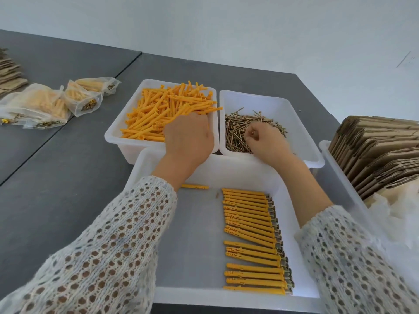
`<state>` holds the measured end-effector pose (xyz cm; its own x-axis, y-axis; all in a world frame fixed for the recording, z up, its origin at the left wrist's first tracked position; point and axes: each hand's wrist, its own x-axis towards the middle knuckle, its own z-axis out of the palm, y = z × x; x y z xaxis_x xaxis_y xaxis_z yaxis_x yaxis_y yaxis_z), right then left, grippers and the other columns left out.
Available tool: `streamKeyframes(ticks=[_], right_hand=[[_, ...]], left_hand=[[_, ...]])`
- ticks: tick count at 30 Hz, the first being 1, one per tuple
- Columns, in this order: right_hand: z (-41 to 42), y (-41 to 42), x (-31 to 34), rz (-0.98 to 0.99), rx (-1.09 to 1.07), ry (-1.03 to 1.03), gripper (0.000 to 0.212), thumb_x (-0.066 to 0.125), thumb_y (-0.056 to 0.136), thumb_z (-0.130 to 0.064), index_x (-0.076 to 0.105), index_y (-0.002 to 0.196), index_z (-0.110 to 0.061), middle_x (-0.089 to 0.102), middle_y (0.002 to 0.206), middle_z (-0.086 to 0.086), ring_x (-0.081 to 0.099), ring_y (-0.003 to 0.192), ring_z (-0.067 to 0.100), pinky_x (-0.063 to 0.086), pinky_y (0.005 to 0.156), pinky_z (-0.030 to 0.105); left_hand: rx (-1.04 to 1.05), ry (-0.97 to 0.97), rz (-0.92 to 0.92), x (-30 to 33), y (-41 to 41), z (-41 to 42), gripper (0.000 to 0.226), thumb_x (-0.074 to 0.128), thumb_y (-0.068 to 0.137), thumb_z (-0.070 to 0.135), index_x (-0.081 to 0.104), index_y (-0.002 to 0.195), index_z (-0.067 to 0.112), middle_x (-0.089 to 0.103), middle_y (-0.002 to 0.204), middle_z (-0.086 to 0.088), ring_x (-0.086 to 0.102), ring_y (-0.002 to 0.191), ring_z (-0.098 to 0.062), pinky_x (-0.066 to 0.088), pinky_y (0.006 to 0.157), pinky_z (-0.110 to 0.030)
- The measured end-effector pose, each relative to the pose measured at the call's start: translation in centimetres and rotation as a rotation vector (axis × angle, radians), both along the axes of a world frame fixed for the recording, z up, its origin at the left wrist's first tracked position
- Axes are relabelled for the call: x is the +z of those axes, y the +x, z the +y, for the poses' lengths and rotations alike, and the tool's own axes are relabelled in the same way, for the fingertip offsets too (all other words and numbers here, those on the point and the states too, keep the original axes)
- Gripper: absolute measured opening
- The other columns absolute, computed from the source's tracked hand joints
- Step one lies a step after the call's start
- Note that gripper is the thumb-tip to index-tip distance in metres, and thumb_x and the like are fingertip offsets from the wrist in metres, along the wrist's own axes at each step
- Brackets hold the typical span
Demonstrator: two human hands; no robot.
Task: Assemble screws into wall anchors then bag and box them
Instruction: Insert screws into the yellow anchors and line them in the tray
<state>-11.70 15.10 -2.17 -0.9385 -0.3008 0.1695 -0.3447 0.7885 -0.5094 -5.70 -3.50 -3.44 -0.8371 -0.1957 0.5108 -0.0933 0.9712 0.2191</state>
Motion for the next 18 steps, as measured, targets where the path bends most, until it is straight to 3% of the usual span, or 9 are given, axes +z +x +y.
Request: streamKeyframes(ticks=[2, 6, 10, 13, 15, 18], right_hand=[[0.3, -0.8, -0.8, -0.075, -0.046, 0.175, 0.011, 0.053, 0.093, -0.024, 0.064, 0.095, -0.024, 0.061, 0.086, -0.008, 0.060, 0.084, 0.018, 0.054, 0.080, 0.041], [0.0, -1.6, -0.9, -0.246, -0.048, 0.254, 0.021, 0.051, 0.091, -0.040, 0.060, 0.106, -0.029, 0.059, 0.091, -0.008, 0.057, 0.088, 0.018, 0.051, 0.085, 0.042], [-0.3, -1.6, -0.9, -0.275, -0.076, 0.303, 0.019, 0.047, 0.091, -0.031, 0.057, 0.101, -0.018, 0.058, 0.089, 0.000, 0.057, 0.089, 0.024, 0.049, 0.087, 0.044], [-0.6, -1.6, -0.8, -0.315, -0.092, 0.298, 0.015, 0.045, 0.089, -0.023, 0.056, 0.093, -0.015, 0.058, 0.086, 0.003, 0.054, 0.082, 0.024, 0.046, 0.084, 0.042], [-0.6, -1.6, -0.8, -0.335, -0.103, 0.298, 0.011, 0.044, 0.087, -0.020, 0.051, 0.080, -0.016, 0.053, 0.077, 0.002, 0.048, 0.072, 0.023, 0.042, 0.073, 0.039], [-0.8, -1.5, -0.6, -0.373, -0.148, 0.309, 0.016, 0.043, 0.085, -0.019, 0.042, 0.069, -0.016, 0.046, 0.071, 0.002, 0.042, 0.067, 0.023, 0.036, 0.068, 0.038]], left_hand=[[0.083, -0.004, -0.111, 0.2, 0.0, -0.2, 0.025, 0.047, 0.087, 0.021, 0.047, 0.063, 0.020, 0.045, 0.061, 0.003, 0.040, 0.053, -0.017, 0.021, 0.051, -0.024], [0.130, -0.017, -0.216, 0.4, 0.0, -0.1, 0.030, 0.048, 0.086, 0.023, 0.041, 0.058, 0.020, 0.039, 0.056, 0.004, 0.034, 0.049, -0.015, 0.021, 0.051, -0.023], [0.132, 0.003, -0.272, 0.5, -0.2, -0.2, 0.023, 0.047, 0.083, 0.018, 0.044, 0.060, 0.019, 0.042, 0.061, 0.003, 0.037, 0.053, -0.016, 0.023, 0.054, -0.024], [0.135, 0.014, -0.283, 0.4, -0.2, -0.4, 0.018, 0.046, 0.080, 0.018, 0.048, 0.063, 0.019, 0.043, 0.062, 0.003, 0.038, 0.054, -0.016, 0.023, 0.054, -0.024], [0.135, 0.019, -0.248, 0.3, -0.2, -0.5, 0.018, 0.046, 0.083, 0.021, 0.055, 0.068, 0.018, 0.048, 0.065, 0.003, 0.041, 0.055, -0.017, 0.024, 0.054, -0.024], [0.082, 0.031, -0.162, 0.0, -0.1, -0.6, 0.018, 0.048, 0.091, 0.027, 0.063, 0.086, 0.019, 0.059, 0.084, 0.001, 0.053, 0.068, -0.023, 0.030, 0.057, -0.027]])
